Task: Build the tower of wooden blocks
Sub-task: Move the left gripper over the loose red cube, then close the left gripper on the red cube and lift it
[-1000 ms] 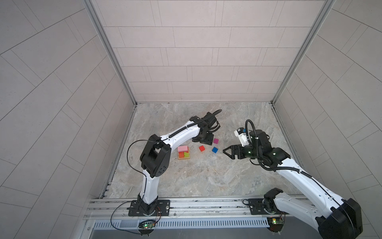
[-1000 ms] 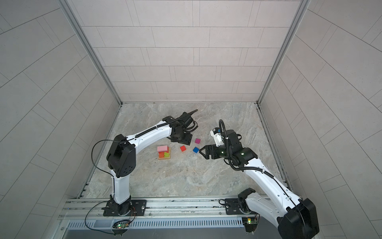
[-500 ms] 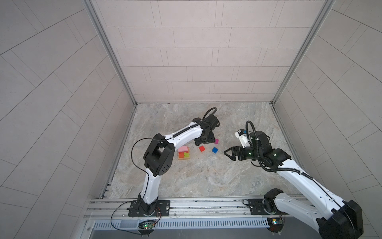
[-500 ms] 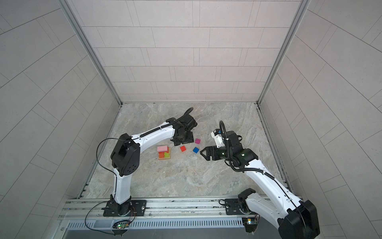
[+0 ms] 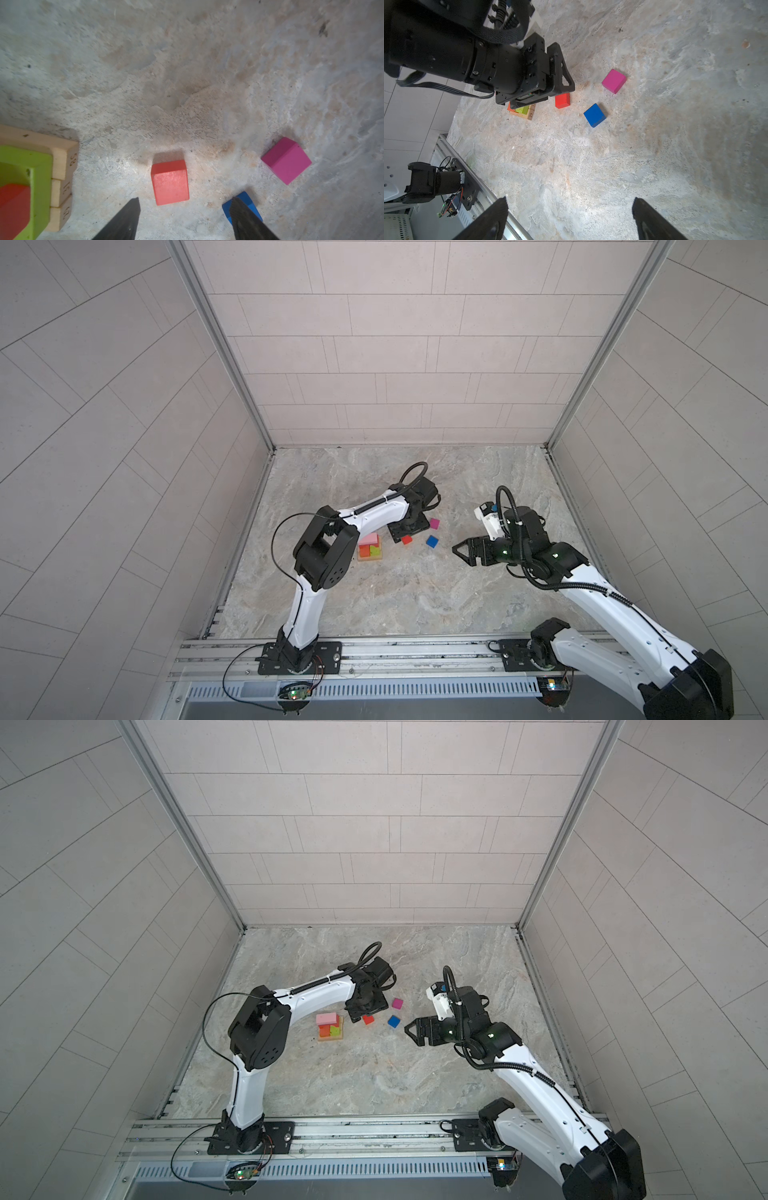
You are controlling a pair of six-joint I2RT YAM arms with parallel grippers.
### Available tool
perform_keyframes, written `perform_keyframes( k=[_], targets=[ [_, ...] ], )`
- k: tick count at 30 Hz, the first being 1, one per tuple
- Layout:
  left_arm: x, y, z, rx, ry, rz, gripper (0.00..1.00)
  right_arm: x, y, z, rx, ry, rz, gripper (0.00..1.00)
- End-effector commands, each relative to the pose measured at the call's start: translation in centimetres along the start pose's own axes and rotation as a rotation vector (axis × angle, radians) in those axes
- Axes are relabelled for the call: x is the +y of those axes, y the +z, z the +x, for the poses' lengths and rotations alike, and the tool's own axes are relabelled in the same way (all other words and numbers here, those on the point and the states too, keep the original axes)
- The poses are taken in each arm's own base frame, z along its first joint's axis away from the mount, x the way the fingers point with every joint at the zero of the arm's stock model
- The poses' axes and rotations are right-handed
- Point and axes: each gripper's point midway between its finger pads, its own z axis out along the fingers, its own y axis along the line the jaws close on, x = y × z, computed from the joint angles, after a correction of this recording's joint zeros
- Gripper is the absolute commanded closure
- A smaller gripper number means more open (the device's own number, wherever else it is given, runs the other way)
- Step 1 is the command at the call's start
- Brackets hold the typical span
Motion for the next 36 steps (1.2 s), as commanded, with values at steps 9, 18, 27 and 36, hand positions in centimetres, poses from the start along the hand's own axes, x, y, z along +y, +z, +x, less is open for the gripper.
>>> perform_keyframes(
  k=[9, 18, 27, 36],
  targets=[
    [1.8, 2.6, 0.5, 0.028, -0.039, -0.071, 0.29, -0.6, -0.3, 0.4, 0.000, -0.017, 0.031, 0.05],
    [2.3, 3.6, 0.6, 0.047, -0.049, -0.076, 0.35, -0.8, -0.2, 0.3, 0.001, -0.017, 0.039, 0.05],
    [2.6, 3.6, 0.6, 0.047, -0.038, -0.082, 0.45, -0.7, -0.2, 0.1, 0.002, -0.022, 0.041, 0.05],
    [2.8, 3.9, 1.3, 0.079, -0.009, -0.082, 0.55, -0.7, -0.2, 0.0, 0.004, -0.022, 0.042, 0.05]
  ],
)
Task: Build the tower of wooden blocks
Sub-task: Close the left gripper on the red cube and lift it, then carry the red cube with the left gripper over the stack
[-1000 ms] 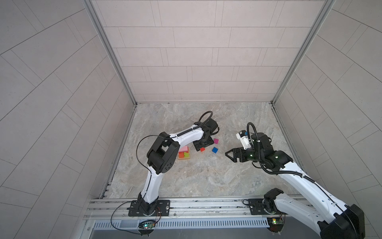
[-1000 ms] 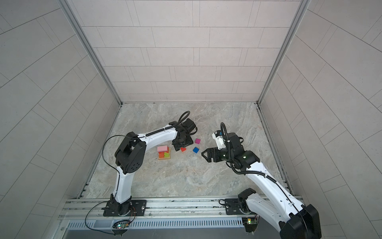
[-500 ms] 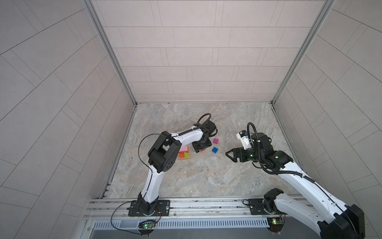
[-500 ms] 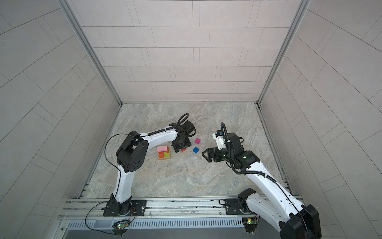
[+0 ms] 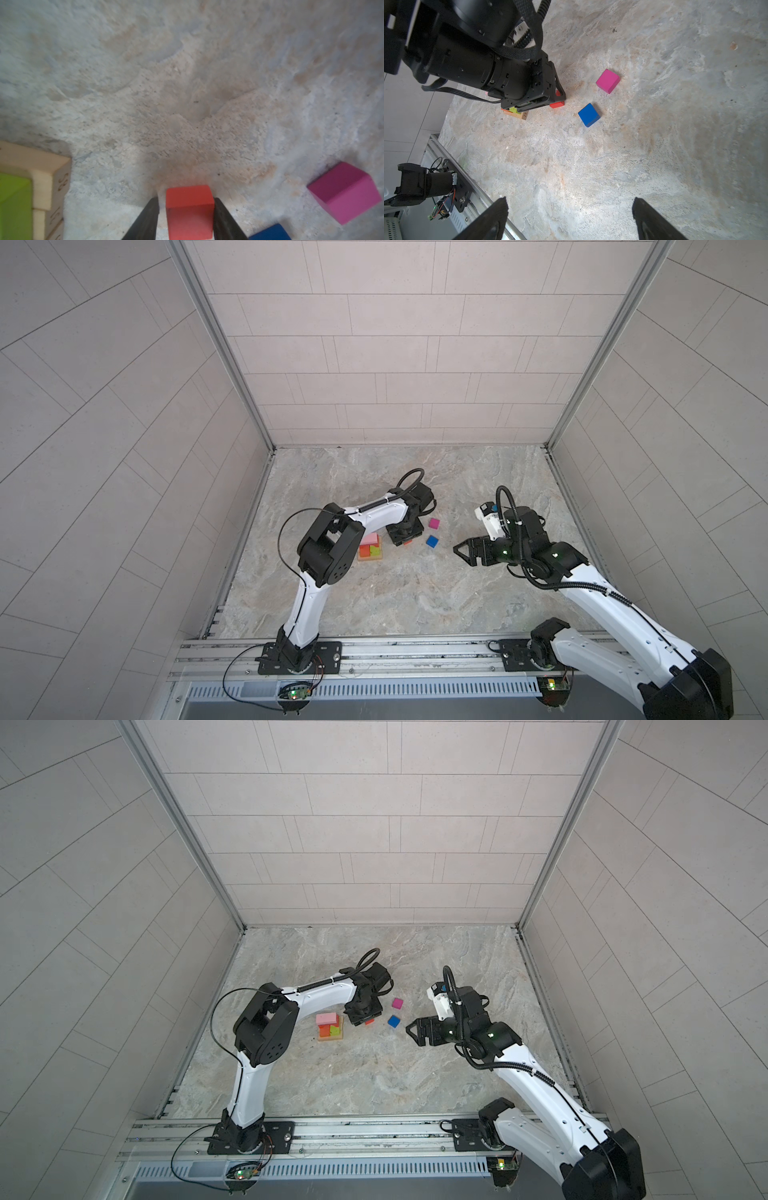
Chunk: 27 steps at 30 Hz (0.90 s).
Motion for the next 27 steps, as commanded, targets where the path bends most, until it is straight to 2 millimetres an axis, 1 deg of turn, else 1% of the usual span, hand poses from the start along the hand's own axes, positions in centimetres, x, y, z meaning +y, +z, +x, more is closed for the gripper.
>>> perform_keyframes(
  k=[1, 5, 7, 9, 13, 17, 19, 23, 27],
  targets=[
    [1.1, 1.1, 0.7, 0.037, 0.021, -0.036, 0.59, -0.2, -0.2, -0.1, 0.003, -0.012, 0.016, 0.05],
    [0.7, 0.7, 0.9, 0.047, 0.047, -0.015, 0.73, -0.2, -0.2, -0.1, 0.005, -0.011, 0.016, 0.05],
    [0.3, 0.2, 0.8, 0.046, 0.069, 0.001, 0.76, -0.2, -0.1, -0.2, 0.005, -0.011, 0.016, 0.05],
    [0.0, -0.5, 0.6, 0.039, 0.092, 0.010, 0.77, -0.1, -0.1, -0.3, 0.005, -0.011, 0.013, 0.05],
    [-0.7, -2.6, -0.1, 0.007, 0.152, 0.045, 0.77, -0.1, -0.1, -0.4, 0.003, -0.011, 0.014, 0.05],
    [-1.4, -5.5, -0.7, -0.034, 0.225, 0.100, 0.77, -0.1, 0.0, -0.5, 0.004, -0.012, 0.014, 0.05],
    [-1.6, -6.9, -0.9, -0.053, 0.270, 0.127, 0.79, -0.1, 0.0, -0.6, 0.001, -0.011, 0.012, 0.05],
    [-0.8, -9.6, -1.2, -0.072, 0.339, 0.148, 0.81, 0.0, 0.1, -0.7, 0.000, -0.008, 0.007, 0.05],
    [1.6, -11.5, -2.1, -0.103, 0.357, 0.131, 0.81, 0.1, 0.2, -0.9, -0.004, -0.007, 0.002, 0.05]
  ],
)
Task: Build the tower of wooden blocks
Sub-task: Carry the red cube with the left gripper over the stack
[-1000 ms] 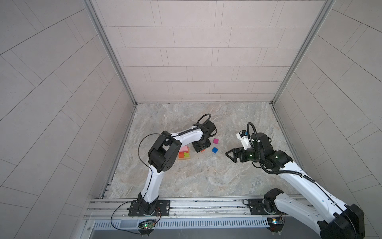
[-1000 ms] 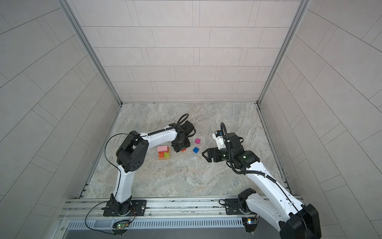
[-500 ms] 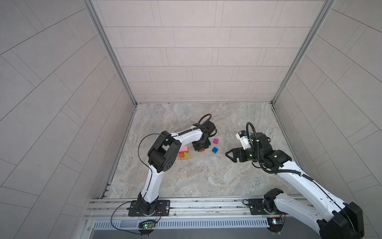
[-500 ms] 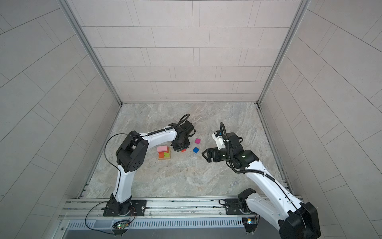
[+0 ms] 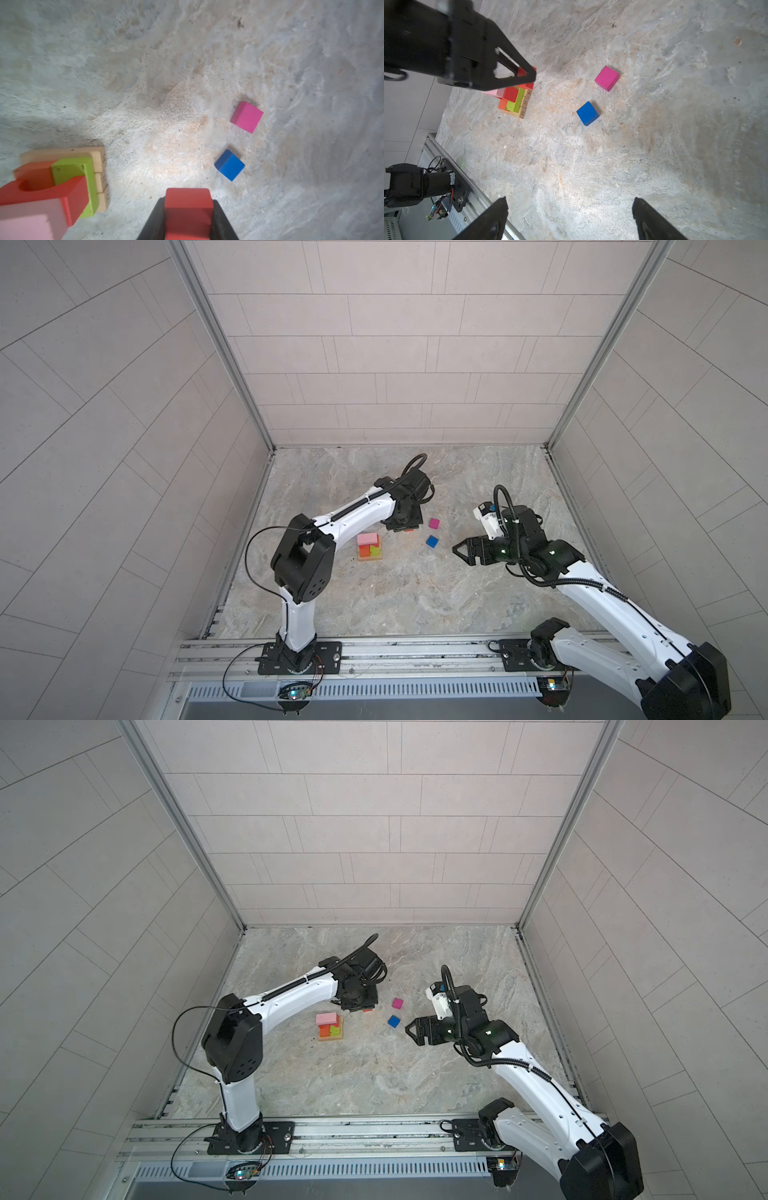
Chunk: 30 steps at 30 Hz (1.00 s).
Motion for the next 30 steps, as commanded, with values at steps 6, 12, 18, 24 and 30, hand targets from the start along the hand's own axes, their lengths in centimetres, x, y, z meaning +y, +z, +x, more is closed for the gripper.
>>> perform_keyframes(
  k=[6, 12, 18, 24, 30],
  targets=[
    [6.4, -4.1, 0.1, -0.007, -0.033, -0.036, 0.81, 0.5, 0.1, -1.2, -0.025, -0.004, -0.019, 0.05],
    [9.6, -5.2, 0.8, -0.001, -0.025, -0.103, 0.80, 0.6, 0.6, -1.4, -0.024, 0.007, -0.032, 0.05],
    [11.1, -4.7, 1.6, 0.027, -0.016, -0.164, 0.79, 1.1, 0.9, -1.6, -0.022, 0.014, -0.061, 0.06],
    [12.1, -4.1, 1.9, 0.034, -0.036, -0.170, 0.78, 1.4, 0.7, -1.9, -0.044, 0.009, -0.082, 0.06],
    [12.9, -3.4, 1.9, 0.048, -0.031, -0.198, 0.78, 1.5, 0.8, -1.8, -0.039, 0.014, -0.085, 0.06]
  ],
)
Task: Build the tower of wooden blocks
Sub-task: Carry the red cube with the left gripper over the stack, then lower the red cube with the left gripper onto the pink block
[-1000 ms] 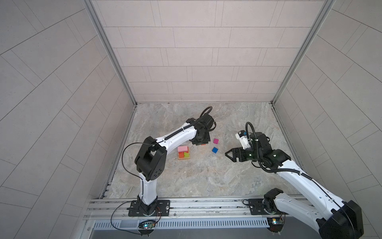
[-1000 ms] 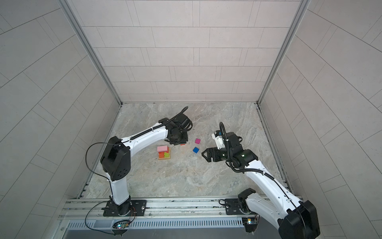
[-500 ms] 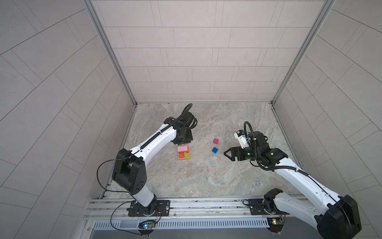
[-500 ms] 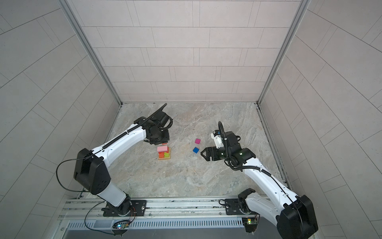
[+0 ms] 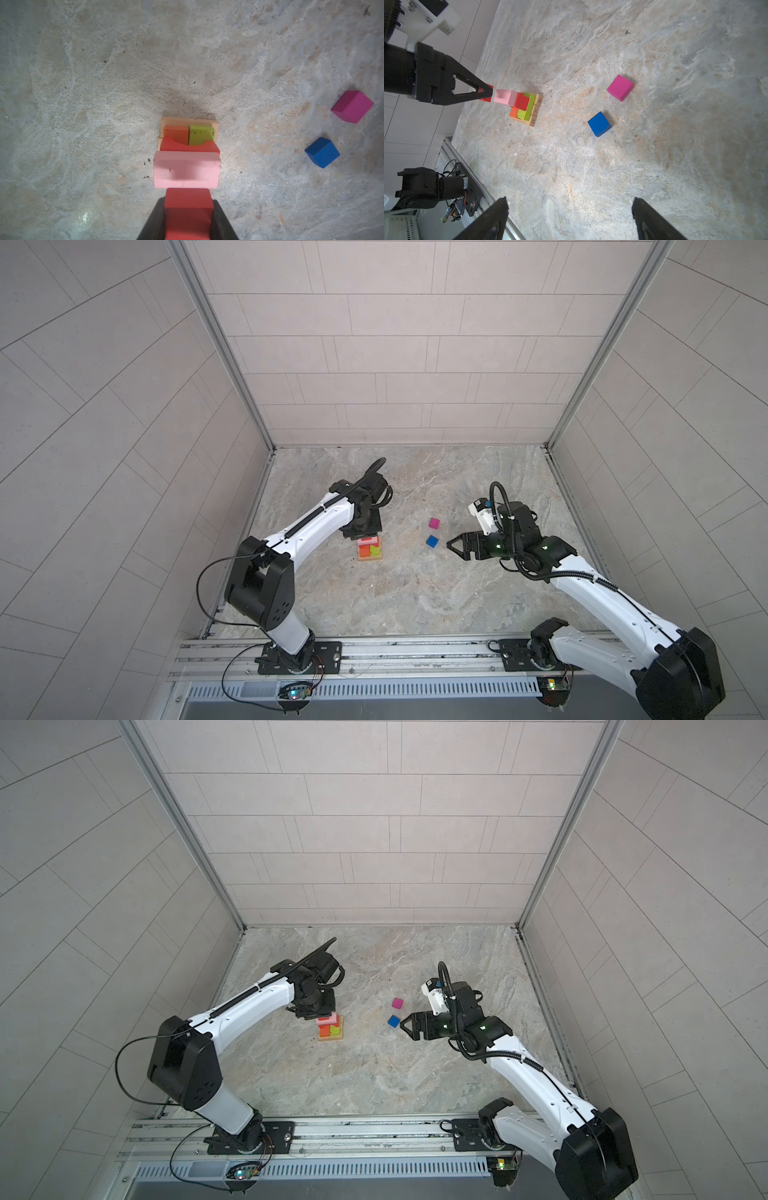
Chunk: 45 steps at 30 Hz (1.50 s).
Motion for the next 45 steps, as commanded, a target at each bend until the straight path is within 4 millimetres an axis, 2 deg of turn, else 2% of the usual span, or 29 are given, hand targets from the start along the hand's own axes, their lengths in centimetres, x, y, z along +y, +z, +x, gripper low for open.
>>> perform_keyframes(
  k=[1, 8, 21, 45],
  targets=[
    [1.0, 0.0, 0.0, -0.002, 0.011, -0.031, 0.78, 0.5, -0.4, -0.6, -0.022, -0.009, -0.016, 0.06],
    [0.5, 1.2, 0.1, 0.019, 0.006, -0.023, 0.77, 0.5, -0.3, -0.6, -0.018, -0.010, -0.016, 0.06],
    [0.2, 2.3, -0.1, 0.024, -0.011, -0.025, 0.75, 0.5, -0.3, -0.7, -0.012, -0.016, -0.009, 0.06],
    [0.8, 2.3, 0.2, 0.019, -0.021, -0.041, 0.71, 0.3, -0.2, -0.5, -0.006, -0.012, -0.008, 0.06]
  ],
)
